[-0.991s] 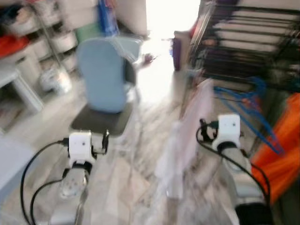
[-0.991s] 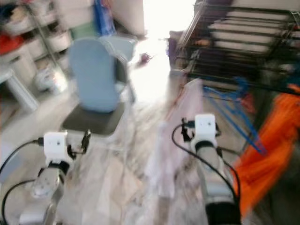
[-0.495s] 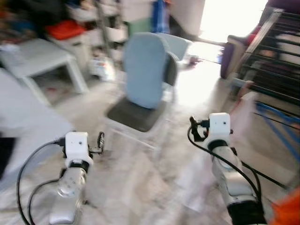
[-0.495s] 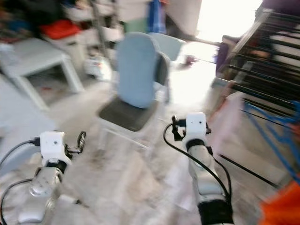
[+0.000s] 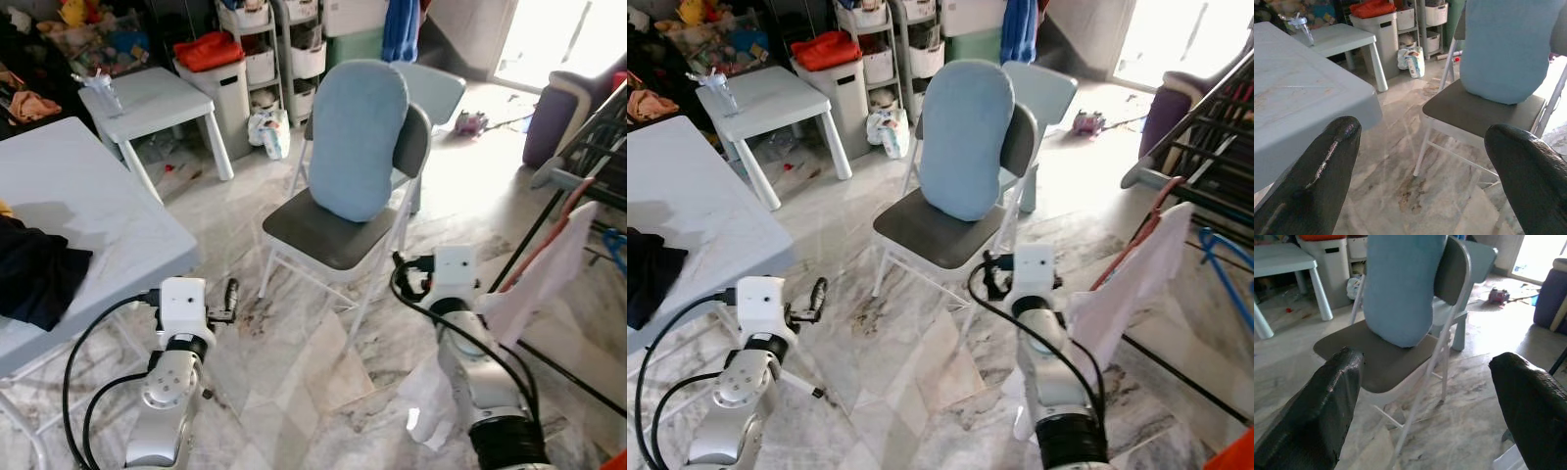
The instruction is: Hang hanger
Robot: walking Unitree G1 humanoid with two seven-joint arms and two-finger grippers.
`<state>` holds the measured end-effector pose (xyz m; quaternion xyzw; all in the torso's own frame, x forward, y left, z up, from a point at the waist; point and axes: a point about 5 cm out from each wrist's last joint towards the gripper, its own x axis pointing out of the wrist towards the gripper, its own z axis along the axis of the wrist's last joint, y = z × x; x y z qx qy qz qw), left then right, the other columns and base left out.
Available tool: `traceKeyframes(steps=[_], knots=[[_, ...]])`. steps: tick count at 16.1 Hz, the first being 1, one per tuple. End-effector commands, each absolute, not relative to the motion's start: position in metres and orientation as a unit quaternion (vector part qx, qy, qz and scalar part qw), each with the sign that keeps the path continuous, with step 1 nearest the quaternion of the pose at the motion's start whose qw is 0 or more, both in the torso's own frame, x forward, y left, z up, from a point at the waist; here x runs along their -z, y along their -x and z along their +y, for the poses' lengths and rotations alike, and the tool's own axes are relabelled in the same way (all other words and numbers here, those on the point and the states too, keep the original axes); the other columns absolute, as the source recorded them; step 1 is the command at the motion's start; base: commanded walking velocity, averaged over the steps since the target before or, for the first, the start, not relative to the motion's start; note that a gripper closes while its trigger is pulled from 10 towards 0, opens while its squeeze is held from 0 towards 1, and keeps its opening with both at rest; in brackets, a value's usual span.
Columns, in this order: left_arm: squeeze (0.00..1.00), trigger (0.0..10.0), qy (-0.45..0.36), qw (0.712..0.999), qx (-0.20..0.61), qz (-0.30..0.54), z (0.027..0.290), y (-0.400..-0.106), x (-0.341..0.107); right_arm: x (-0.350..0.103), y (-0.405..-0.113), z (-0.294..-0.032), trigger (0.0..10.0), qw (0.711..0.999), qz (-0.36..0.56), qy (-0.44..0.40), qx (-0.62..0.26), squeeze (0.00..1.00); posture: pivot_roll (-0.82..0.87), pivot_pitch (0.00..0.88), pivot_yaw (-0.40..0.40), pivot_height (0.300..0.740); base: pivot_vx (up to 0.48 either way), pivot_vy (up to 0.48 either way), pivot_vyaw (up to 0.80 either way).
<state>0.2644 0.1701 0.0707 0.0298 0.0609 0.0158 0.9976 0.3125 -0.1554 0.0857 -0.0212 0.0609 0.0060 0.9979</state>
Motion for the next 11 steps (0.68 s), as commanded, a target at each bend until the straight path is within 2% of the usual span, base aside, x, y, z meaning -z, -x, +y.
traceKeyframes(steps=[1,11], knots=[[0.0,10.0,-0.036,0.997,-0.028,0.059,0.1776,-0.2659,-0.073,-0.093,-0.3173,-0.1484,10.0,0.999,0.046,0.015,-0.018,0.0,-0.04,0.0,0.02,0.74,-0.247,0.0,0.0],[0.0,10.0,-0.034,0.997,-0.025,0.064,0.1739,-0.2673,-0.0717,-0.092,-0.318,-0.1501,10.0,0.999,0.046,0.015,-0.024,0.0,-0.04,0.0,0.019,0.74,-0.283,0.0,0.0]])
